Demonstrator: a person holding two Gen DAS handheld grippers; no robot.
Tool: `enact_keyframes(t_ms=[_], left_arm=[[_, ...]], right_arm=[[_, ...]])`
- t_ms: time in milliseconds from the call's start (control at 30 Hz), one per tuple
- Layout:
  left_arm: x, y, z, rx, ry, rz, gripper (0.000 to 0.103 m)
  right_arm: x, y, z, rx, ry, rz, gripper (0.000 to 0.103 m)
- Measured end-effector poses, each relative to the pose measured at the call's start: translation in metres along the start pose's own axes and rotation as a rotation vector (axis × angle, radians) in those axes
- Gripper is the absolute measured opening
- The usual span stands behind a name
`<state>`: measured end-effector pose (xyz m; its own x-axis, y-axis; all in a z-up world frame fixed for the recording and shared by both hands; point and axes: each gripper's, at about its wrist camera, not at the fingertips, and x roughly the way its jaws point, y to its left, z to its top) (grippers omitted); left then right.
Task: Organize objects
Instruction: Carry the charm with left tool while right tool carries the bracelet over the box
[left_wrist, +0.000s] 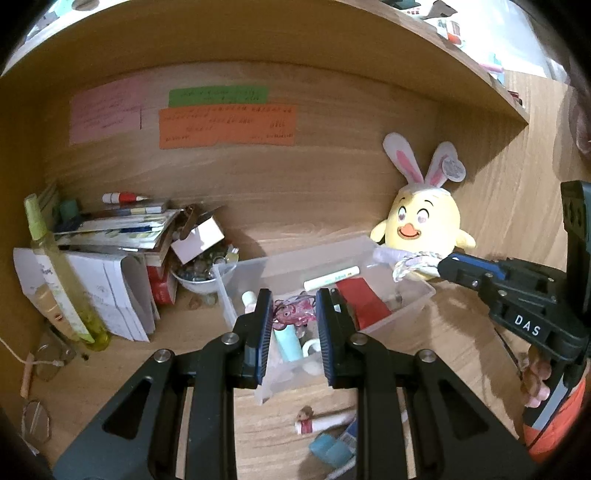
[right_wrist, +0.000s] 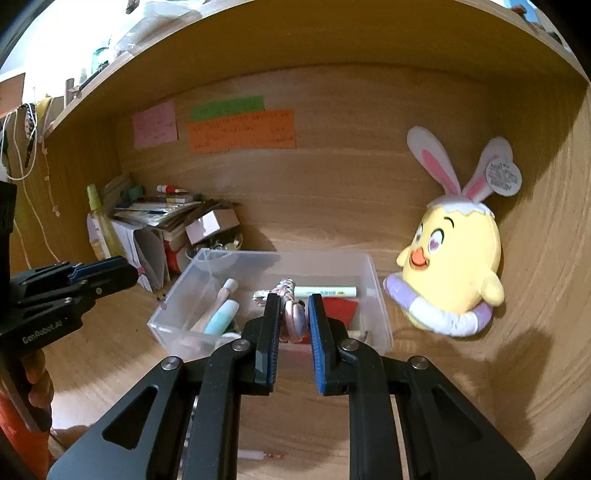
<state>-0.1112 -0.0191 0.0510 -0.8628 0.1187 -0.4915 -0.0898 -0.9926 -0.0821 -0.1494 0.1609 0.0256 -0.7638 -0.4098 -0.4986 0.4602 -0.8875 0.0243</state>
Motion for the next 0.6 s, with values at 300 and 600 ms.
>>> enact_keyframes(t_ms=[300,600], left_arm=[[0.025,0.001,0.01,-0.017,0.018,0.004,0.023],[0.061,0.008,0.005,-0.038,0.088,0.005,0.023]], right_arm=[[0.024,-0.001,0.012,-0.018,0.013,-0.02,0.014],[0.059,-0.01,0.01,-0.017,0.077,-0.032,0.014]])
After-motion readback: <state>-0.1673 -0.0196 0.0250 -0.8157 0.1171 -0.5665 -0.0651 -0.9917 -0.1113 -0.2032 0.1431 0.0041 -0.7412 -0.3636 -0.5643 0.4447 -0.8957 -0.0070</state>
